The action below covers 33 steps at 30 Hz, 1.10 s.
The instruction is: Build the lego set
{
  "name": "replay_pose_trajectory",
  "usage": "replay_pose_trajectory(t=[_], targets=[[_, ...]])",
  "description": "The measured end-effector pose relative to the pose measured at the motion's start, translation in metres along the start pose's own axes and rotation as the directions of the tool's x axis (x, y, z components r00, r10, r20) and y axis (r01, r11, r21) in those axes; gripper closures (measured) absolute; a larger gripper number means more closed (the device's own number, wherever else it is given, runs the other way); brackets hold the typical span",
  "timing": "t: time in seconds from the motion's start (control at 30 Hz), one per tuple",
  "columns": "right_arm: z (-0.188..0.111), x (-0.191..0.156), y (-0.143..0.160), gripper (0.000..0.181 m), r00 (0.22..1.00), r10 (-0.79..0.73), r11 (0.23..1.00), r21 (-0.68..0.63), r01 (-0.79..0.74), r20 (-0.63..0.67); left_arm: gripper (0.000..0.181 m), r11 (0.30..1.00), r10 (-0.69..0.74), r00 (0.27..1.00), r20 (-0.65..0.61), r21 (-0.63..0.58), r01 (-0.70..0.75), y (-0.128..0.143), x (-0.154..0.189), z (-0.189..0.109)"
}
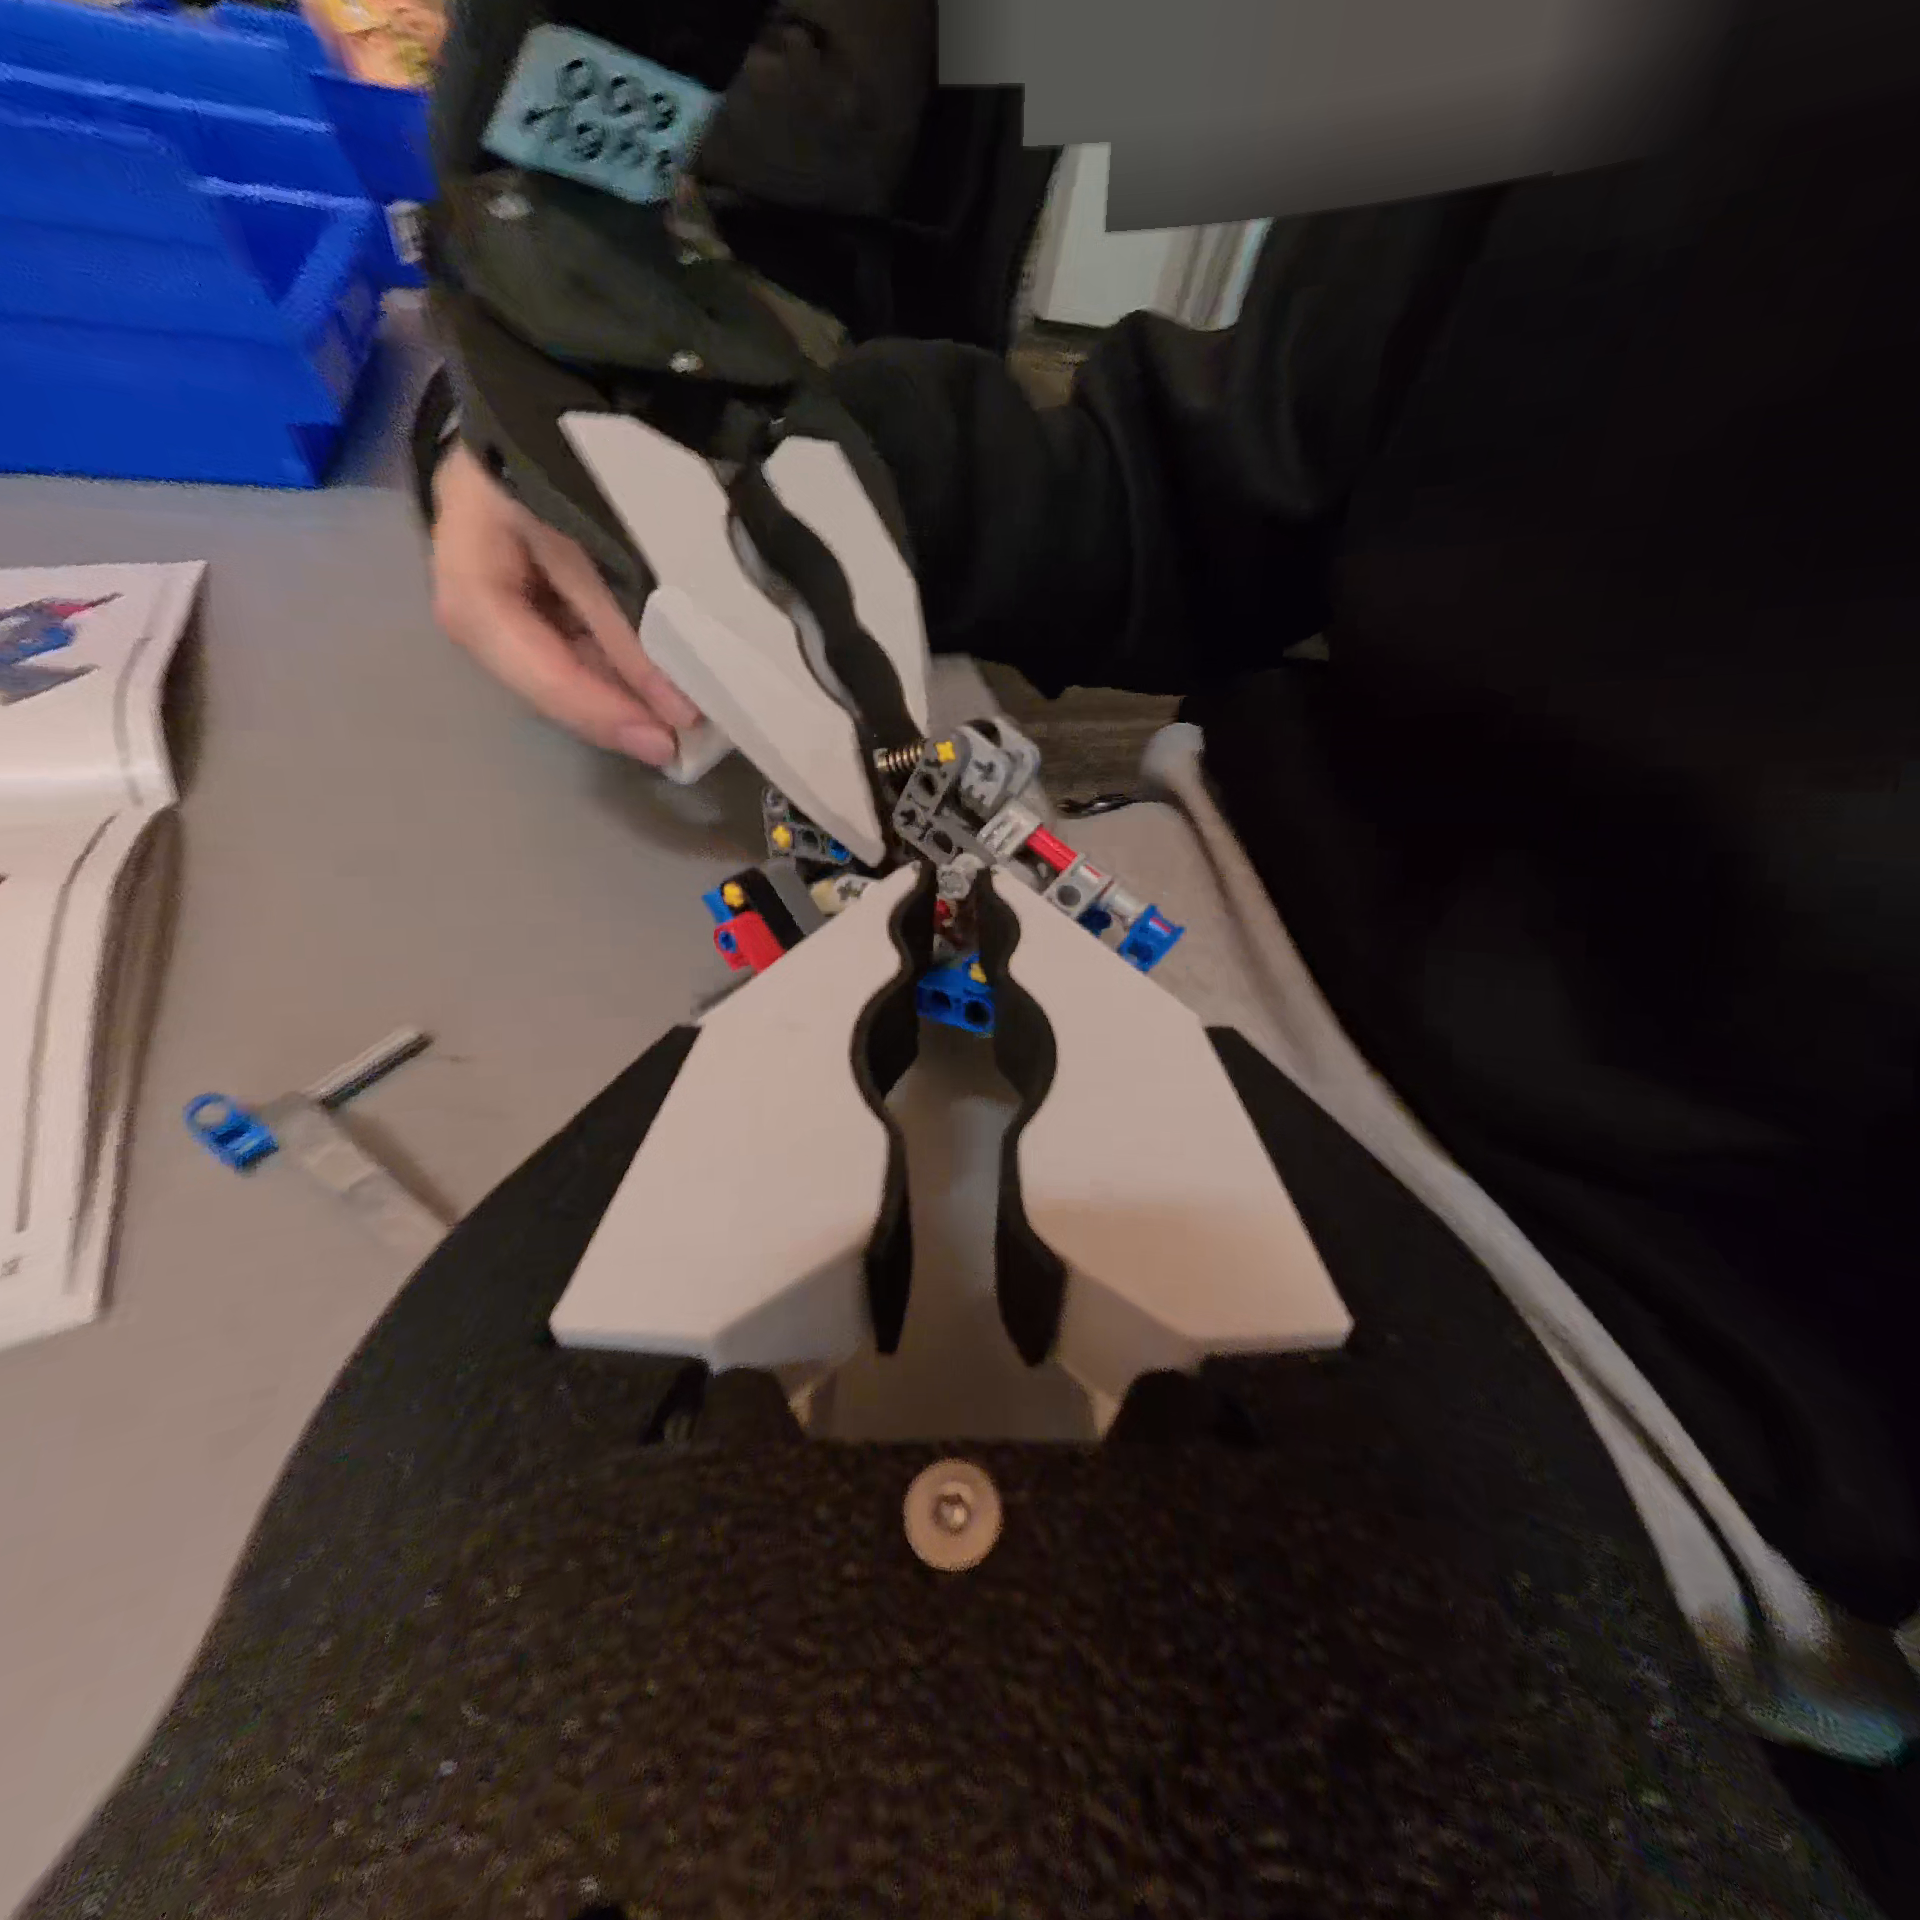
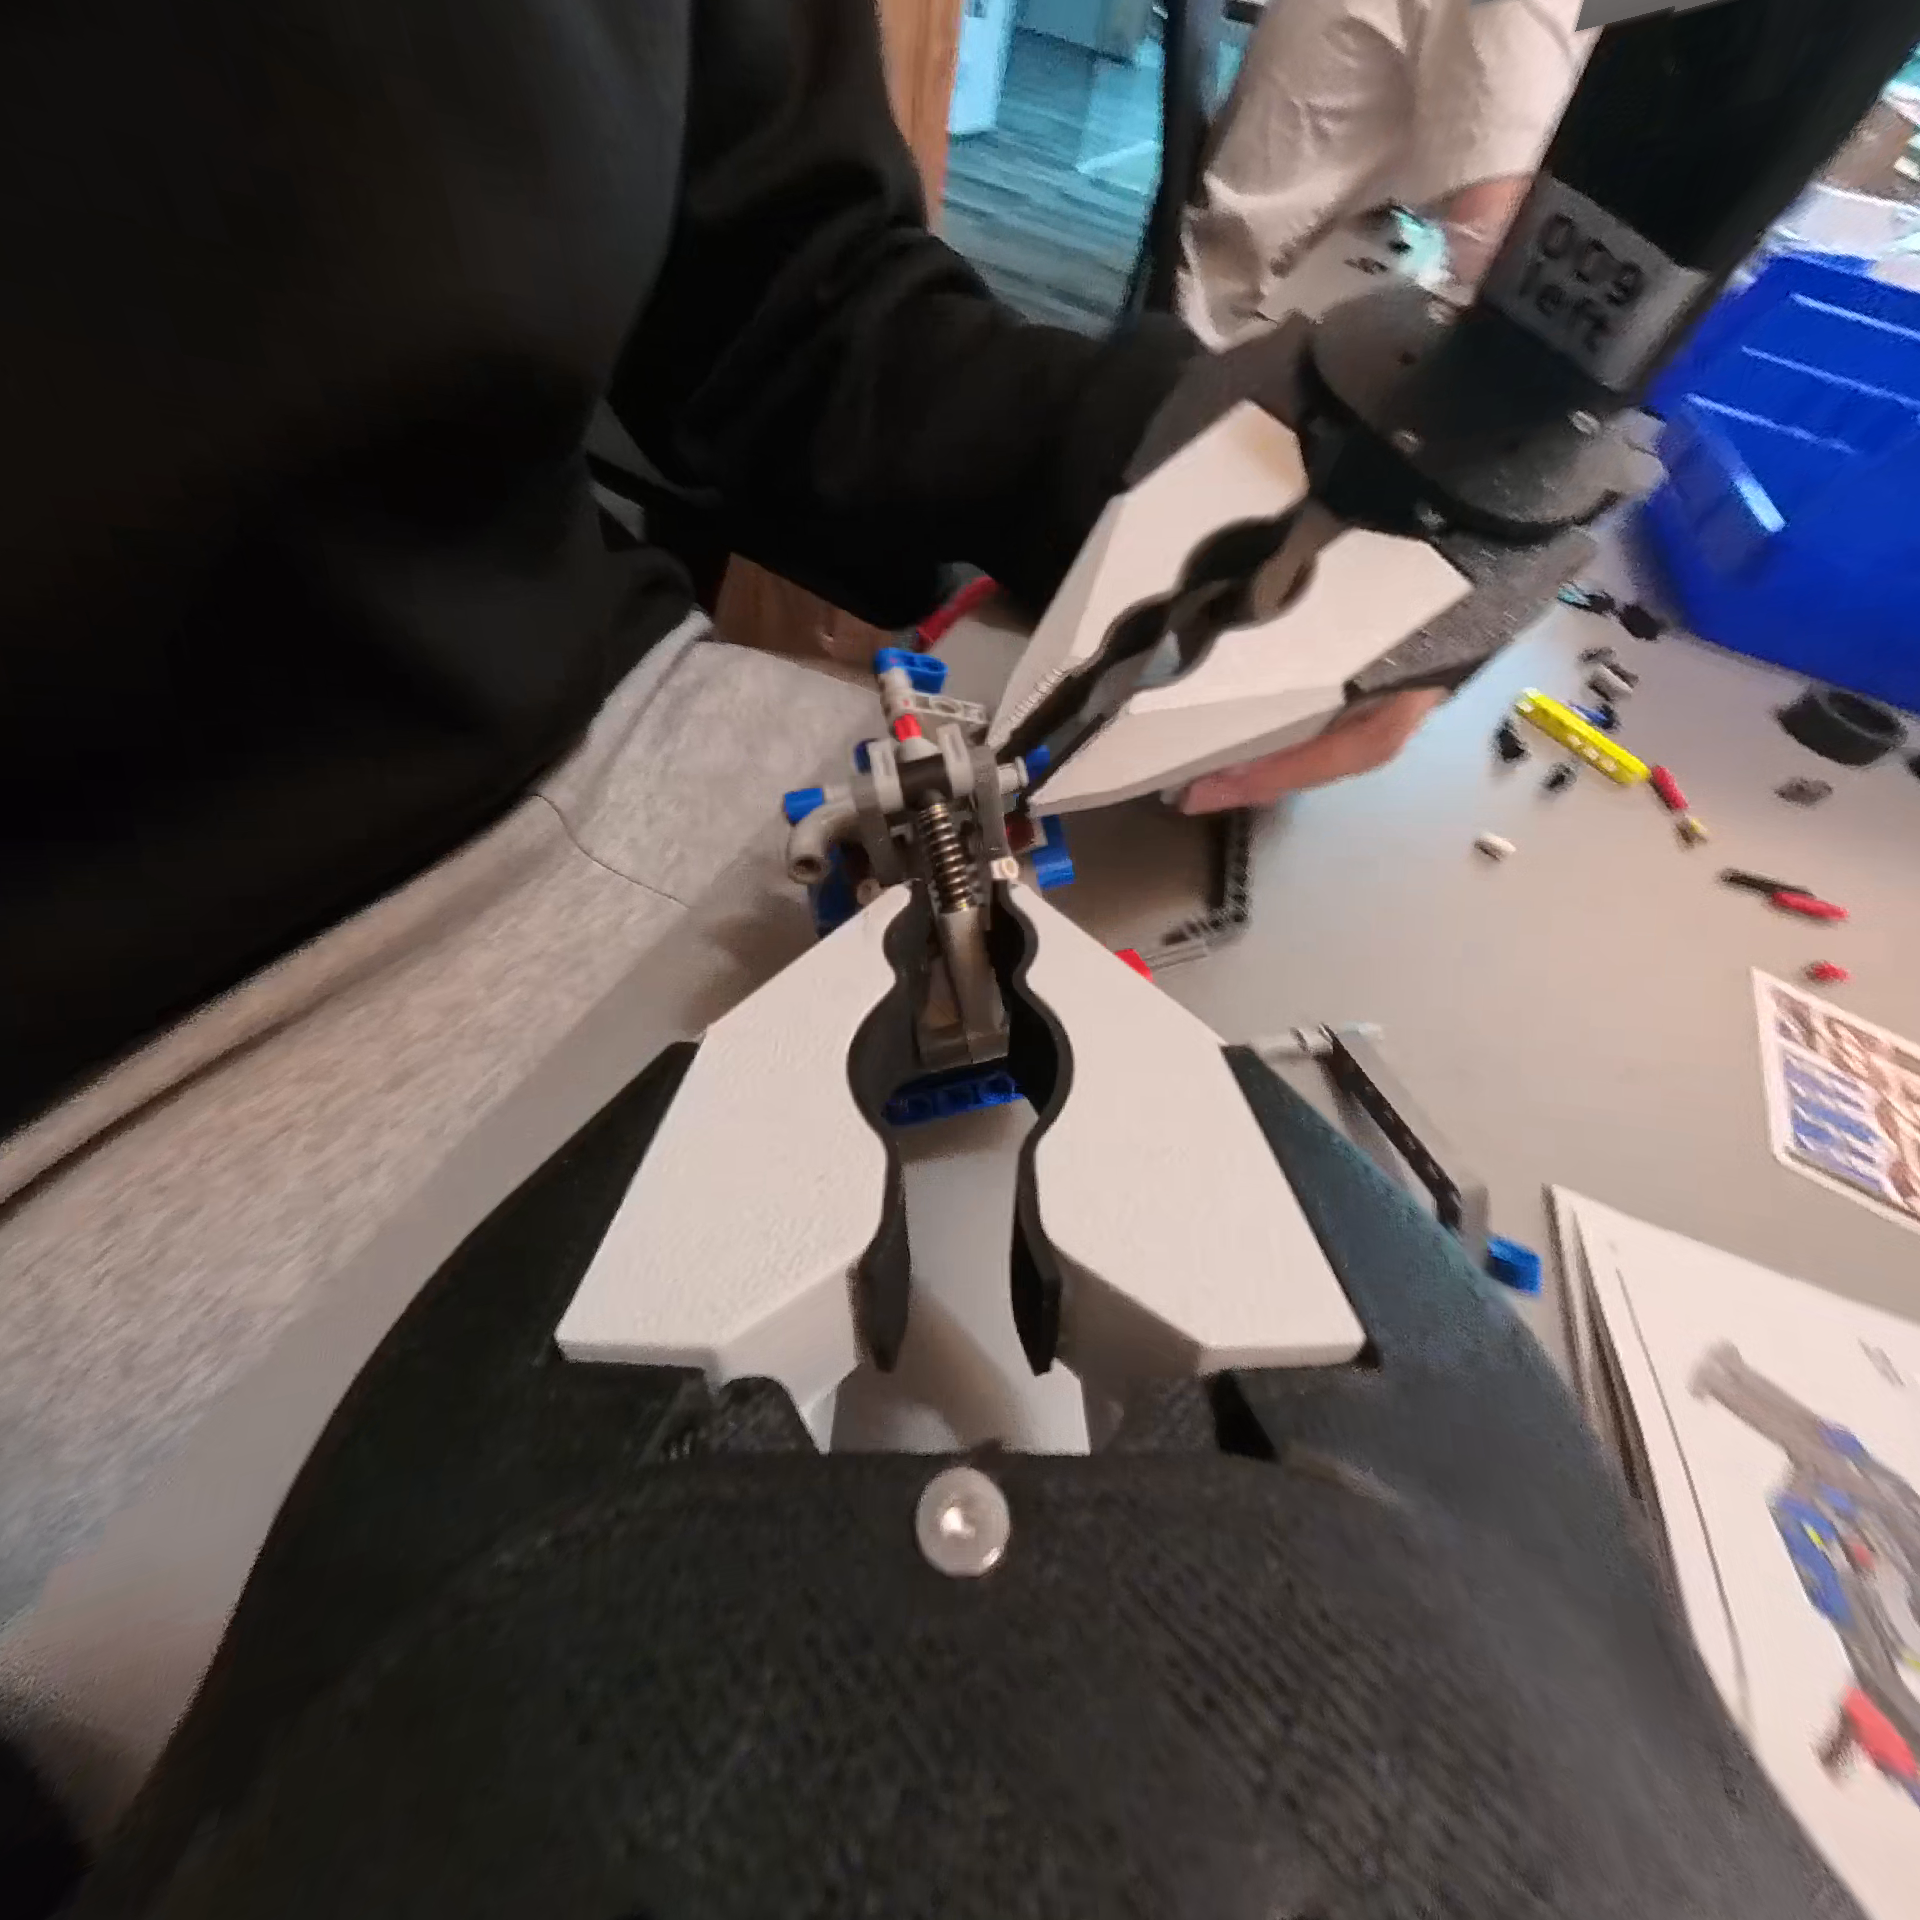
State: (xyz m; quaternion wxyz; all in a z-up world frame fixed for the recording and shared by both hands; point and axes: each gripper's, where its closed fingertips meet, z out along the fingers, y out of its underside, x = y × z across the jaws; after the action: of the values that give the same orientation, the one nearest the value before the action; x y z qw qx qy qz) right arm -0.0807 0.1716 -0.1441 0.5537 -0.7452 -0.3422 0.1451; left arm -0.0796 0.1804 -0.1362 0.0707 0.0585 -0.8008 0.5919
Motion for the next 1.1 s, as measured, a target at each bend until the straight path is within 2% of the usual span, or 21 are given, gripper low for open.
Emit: replay_pose_trajectory(t=[0.07,0.17,0.27,0.33,0.4,0.53,0.67,0.77,0.83,0.9,1.0,1.1], targets=[[-0.009,0.013,0.007,0.169,0.996,0.021,0.999,-0.024,-0.023,-0.088,0.177,0.999,-0.04,0.997,0.063,0.001,0.04,0.0,-0.013,-0.001],[-0.027,0.03,0.016,0.162,0.973,0.039,0.994,-0.094,-0.062,-0.228,0.178,0.999,-0.029,0.983,0.184,-0.023,0.034,0.003,-0.031,-0.002],[-0.044,0.034,0.019,0.147,0.936,0.138,0.974,-0.127,-0.187,-0.324,0.178,0.998,-0.042,0.956,0.292,-0.041,0.056,0.006,-0.049,-0.001],[-0.052,0.035,0.02,0.148,0.893,0.213,0.954,-0.115,-0.278,-0.396,0.178,0.997,-0.032,0.945,0.324,-0.056,0.053,0.007,-0.053,0.001],[-0.056,0.033,0.027,0.151,0.858,0.208,0.938,-0.154,-0.311,-0.469,0.178,0.997,-0.014,0.941,0.339,-0.072,0.041,0.008,-0.054,0.003],[-0.047,0.022,0.045,0.152,0.842,0.15,0.902,-0.278,-0.331,-0.518,0.178,0.997,-0.024,0.936,0.352,-0.06,0.049,0.005,-0.057,0.007],[-0.038,0.023,0.043,0.156,0.844,0.078,0.913,-0.301,-0.273,-0.53,0.178,0.997,-0.058,0.928,0.368,-0.019,0.07,0.0,-0.061,0.005],[-0.043,0.03,0.04,0.156,0.812,-0.036,0.918,-0.34,-0.204,-0.582,0.178,0.995,-0.098,0.917,0.386,0.032,0.093,-0.007,-0.066,0.001],[-0.051,0.035,0.034,0.167,0.783,-0.076,0.925,-0.336,-0.175,-0.618,0.178,0.993,-0.115,0.915,0.386,0.045,0.106,-0.01,-0.067,0.001],[-0.059,0.036,0.027,0.169,0.764,-0.058,0.94,-0.293,-0.175,-0.642,0.178,0.991,-0.132,0.909,0.396,0.063,0.117,-0.014,-0.07,0.001],[-0.066,0.037,0.025,0.164,0.734,-0.029,0.952,-0.242,-0.187,-0.679,0.178,0.994,-0.105,0.901,0.42,0.056,0.09,-0.019,-0.072,0.004],[-0.068,0.037,0.032,0.157,0.693,-0.03,0.945,-0.246,-0.214,-0.72,0.178,0.999,-0.031,0.885,0.464,0.006,0.032,-0.021,-0.074,0.01]])
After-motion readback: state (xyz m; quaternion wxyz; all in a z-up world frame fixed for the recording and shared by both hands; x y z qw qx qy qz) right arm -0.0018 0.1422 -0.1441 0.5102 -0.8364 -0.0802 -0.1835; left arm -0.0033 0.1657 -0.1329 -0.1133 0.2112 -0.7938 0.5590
